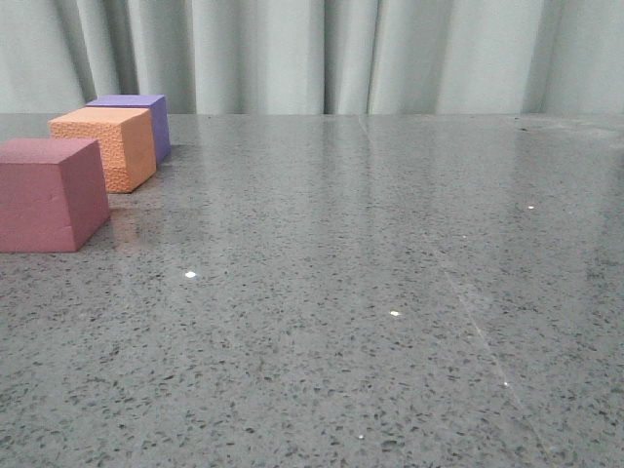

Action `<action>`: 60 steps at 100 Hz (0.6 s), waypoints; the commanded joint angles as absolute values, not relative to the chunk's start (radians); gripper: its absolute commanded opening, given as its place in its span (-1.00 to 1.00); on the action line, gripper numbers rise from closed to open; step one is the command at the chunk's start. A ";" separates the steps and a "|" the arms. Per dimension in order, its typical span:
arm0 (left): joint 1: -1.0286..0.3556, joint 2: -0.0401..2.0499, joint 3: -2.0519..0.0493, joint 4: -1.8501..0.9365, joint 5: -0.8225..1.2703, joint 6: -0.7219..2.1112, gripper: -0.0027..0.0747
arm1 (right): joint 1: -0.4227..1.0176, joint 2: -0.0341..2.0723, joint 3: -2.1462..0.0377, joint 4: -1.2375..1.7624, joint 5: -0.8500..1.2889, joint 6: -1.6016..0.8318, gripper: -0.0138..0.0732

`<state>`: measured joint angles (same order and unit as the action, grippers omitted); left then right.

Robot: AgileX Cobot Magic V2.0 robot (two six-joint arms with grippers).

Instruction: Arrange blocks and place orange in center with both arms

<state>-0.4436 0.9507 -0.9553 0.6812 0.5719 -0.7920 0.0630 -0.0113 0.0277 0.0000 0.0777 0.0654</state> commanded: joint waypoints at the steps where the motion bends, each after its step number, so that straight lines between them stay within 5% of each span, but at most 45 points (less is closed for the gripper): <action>1: -0.442 0.865 -0.898 0.706 0.476 -0.792 -0.95 | 0.059 -0.033 0.014 0.000 -0.014 0.060 -0.84; 60: -0.442 0.476 -0.431 0.748 0.395 -0.792 -0.95 | 0.059 -0.033 0.014 0.000 -0.014 0.060 -0.84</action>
<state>-0.4436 0.4790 -0.4198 0.7340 0.4563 -0.7895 0.0630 -0.0113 0.0277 0.0000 0.0777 0.0654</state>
